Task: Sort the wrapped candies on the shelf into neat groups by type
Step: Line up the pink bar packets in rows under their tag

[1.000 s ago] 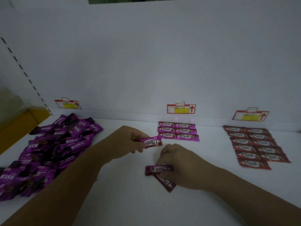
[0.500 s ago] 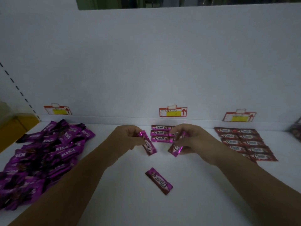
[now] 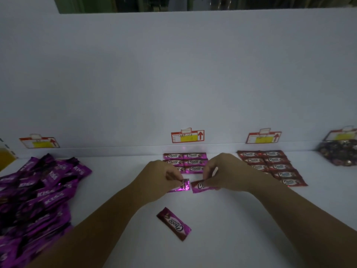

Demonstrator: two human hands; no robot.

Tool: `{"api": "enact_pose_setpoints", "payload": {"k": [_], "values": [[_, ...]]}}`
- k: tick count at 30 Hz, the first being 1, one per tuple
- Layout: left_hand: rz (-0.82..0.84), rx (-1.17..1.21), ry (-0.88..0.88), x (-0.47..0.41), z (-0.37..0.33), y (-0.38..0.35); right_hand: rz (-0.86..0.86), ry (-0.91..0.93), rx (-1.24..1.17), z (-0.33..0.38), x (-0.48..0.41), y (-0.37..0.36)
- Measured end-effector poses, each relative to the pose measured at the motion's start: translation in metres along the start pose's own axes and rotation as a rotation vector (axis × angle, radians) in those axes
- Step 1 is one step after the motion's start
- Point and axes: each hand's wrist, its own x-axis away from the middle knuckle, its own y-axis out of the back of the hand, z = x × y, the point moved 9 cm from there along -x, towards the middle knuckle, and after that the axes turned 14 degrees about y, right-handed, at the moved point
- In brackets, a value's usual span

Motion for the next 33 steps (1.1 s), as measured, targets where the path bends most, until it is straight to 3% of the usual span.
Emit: {"api": "enact_pose_setpoints", "payload": {"k": [8,19,25,33], "values": [[-0.067,-0.087,-0.143,0.007,0.004,0.004,0.112,0.081,0.121,-0.002,-0.001,-0.003],[-0.206,-0.187,-0.192,0.002,0.007,0.0,-0.191,0.194,0.259,-0.001,-0.005,0.02],[-0.222,-0.204,-0.19,0.0,0.009,-0.002,-0.236,0.344,0.388,0.008,-0.006,0.004],[-0.258,-0.189,-0.18,0.001,0.009,0.0,-0.213,0.436,0.383,0.012,-0.005,-0.004]]}}
